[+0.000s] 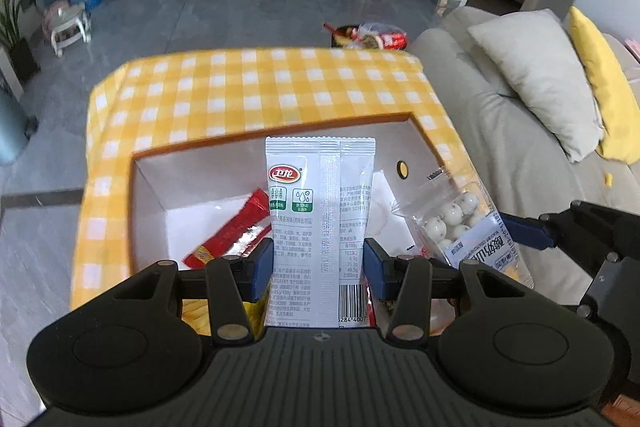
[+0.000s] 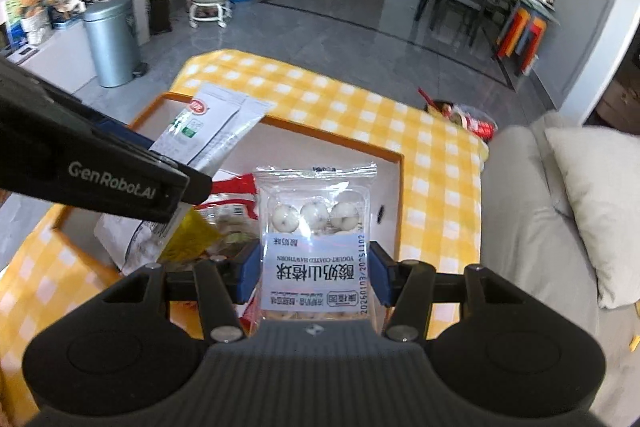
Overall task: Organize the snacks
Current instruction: 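Lift both held snacks over the orange box and open both tools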
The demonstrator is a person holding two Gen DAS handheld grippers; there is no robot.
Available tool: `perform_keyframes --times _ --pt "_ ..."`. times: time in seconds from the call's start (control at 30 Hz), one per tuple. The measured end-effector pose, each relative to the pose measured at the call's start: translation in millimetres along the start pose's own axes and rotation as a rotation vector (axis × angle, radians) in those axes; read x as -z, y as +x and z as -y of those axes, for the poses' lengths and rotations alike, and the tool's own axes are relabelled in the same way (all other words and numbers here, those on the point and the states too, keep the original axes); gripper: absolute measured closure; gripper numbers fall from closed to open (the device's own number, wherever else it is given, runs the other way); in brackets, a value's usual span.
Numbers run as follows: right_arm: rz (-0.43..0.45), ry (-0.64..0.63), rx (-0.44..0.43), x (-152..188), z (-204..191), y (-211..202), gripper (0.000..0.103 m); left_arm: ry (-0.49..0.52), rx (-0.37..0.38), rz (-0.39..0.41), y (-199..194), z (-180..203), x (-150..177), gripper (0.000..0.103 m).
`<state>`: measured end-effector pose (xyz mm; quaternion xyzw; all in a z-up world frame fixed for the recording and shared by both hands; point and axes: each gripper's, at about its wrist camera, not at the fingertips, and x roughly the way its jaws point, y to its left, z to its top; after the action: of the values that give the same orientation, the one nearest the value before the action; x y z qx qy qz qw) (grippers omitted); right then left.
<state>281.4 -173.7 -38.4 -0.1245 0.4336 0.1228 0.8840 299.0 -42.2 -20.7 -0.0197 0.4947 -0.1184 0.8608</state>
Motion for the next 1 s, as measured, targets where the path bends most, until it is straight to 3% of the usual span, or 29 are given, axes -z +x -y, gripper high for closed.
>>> perform_keyframes --times 0.33,0.8,1.0 --pt "-0.104 -0.059 0.005 0.6 3.1 62.3 0.050 0.010 -0.004 -0.129 58.7 1.7 -12.7 0.049" --pt "-0.148 -0.182 0.011 0.1 -10.8 93.0 0.047 0.000 -0.014 -0.225 92.2 1.9 -17.5 0.048" --pt "-0.171 -0.175 0.005 1.1 -9.9 97.1 0.046 0.016 -0.024 -0.211 89.2 2.5 -16.5 0.037"
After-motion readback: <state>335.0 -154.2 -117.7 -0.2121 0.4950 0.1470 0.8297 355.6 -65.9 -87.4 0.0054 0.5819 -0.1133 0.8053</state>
